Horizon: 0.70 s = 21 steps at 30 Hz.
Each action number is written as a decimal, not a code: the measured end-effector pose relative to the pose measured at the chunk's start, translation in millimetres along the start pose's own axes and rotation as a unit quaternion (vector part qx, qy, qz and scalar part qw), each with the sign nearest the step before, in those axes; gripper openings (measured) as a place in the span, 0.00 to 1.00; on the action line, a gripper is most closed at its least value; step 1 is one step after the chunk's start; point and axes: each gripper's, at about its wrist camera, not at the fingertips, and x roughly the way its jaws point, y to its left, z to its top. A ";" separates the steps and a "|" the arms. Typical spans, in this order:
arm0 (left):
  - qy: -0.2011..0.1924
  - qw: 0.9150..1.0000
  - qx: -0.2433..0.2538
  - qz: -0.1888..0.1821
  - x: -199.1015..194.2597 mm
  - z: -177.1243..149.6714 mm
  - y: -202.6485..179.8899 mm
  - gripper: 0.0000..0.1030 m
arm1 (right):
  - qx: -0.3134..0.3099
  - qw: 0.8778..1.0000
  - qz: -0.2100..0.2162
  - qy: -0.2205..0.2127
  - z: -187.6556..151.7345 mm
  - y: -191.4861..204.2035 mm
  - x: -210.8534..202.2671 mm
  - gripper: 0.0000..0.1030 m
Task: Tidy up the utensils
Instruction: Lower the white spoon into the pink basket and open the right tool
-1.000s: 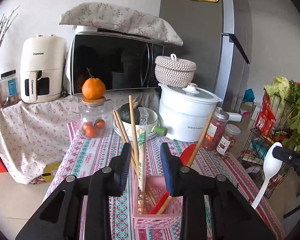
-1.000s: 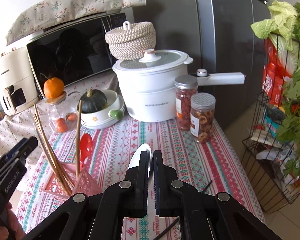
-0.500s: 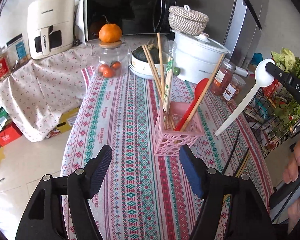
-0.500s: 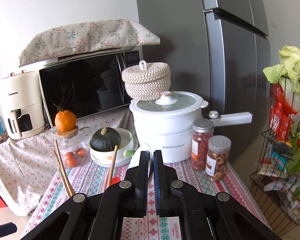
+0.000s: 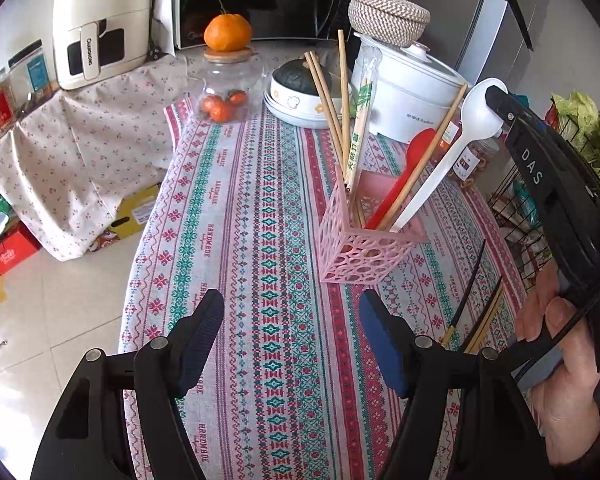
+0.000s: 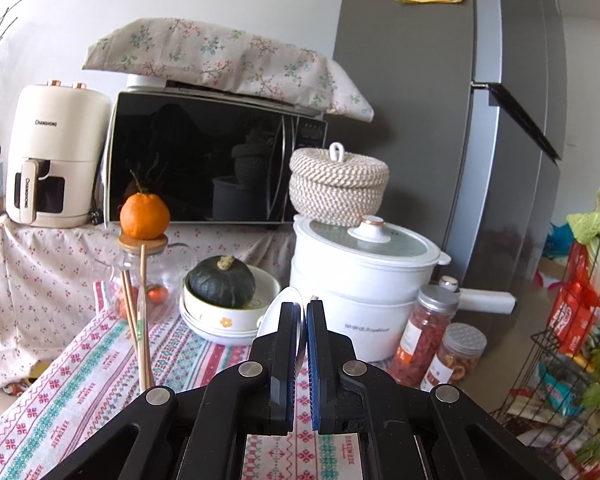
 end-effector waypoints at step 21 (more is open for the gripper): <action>0.013 1.000 0.007 0.002 9.3 -0.2 -4.5 0.70 | 0.059 0.990 0.090 0.096 -14.3 -13.2 12.5 0.35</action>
